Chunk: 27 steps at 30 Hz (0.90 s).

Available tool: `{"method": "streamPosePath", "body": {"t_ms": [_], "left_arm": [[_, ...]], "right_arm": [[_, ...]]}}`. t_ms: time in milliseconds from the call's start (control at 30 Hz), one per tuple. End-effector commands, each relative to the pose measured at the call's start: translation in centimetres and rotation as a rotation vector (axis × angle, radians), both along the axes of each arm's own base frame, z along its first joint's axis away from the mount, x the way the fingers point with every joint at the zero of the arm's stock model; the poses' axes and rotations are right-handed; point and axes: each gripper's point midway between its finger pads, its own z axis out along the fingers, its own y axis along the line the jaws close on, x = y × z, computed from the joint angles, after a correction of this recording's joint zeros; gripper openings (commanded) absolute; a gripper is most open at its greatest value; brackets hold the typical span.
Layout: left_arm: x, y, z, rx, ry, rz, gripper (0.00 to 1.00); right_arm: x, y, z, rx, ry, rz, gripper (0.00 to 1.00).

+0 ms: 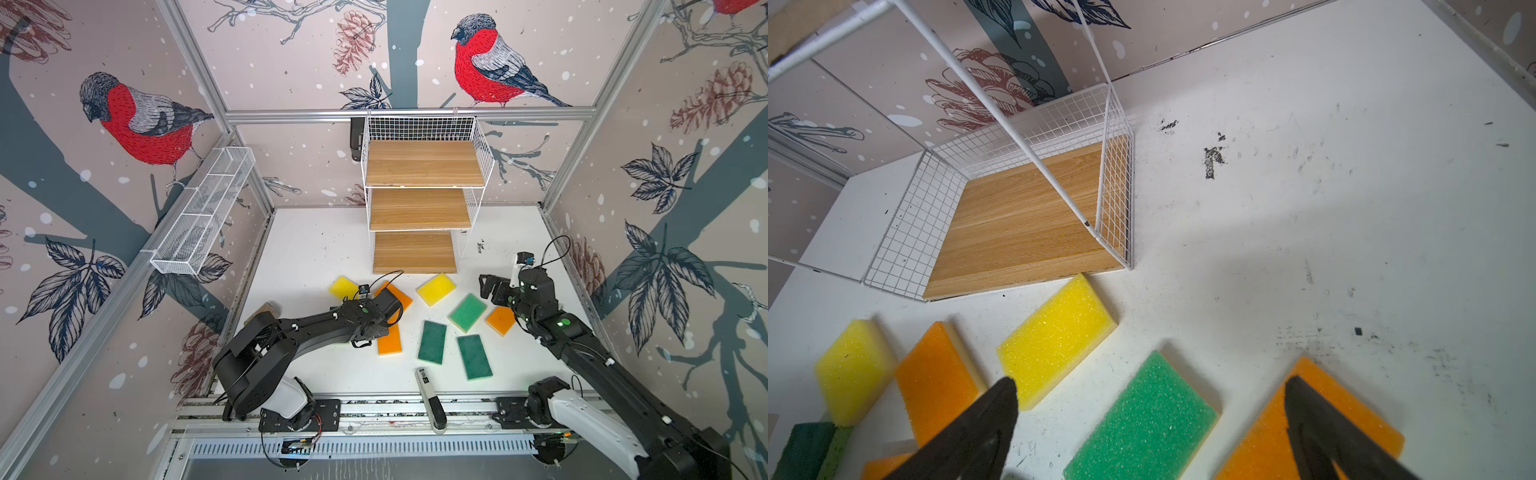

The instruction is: Place and organize the cleaning sponges onto the shelf

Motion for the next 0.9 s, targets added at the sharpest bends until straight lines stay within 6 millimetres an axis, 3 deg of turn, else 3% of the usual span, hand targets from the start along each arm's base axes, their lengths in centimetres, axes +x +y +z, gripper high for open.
{"method": "streamPosePath", "body": {"t_ms": [0,133,300,533,867], "left_arm": [[-0.2,1.2,0.9,0.05,-0.008,-0.005,0.34],[-0.7,1.4,2.4,0.028,-0.022,-0.01,0.49],[-1.5,1.1,3.5,0.021,-0.028,-0.026,0.52],[-3.3,-1.6,5.1,0.033,-0.073,-0.066,0.58],[-6.4,-3.8,3.9,-0.082,-0.082,-0.032,0.68]], "right_arm": [[-0.1,-0.3,0.1,-0.004,-0.006,-0.009,1.0],[0.0,-0.2,0.3,0.005,-0.012,-0.007,0.99],[0.0,0.0,0.4,0.018,-0.012,-0.003,1.0],[-0.4,0.0,0.6,0.038,-0.014,-0.007,0.99],[-1.4,-0.2,0.4,0.049,-0.005,0.001,0.99]]}}
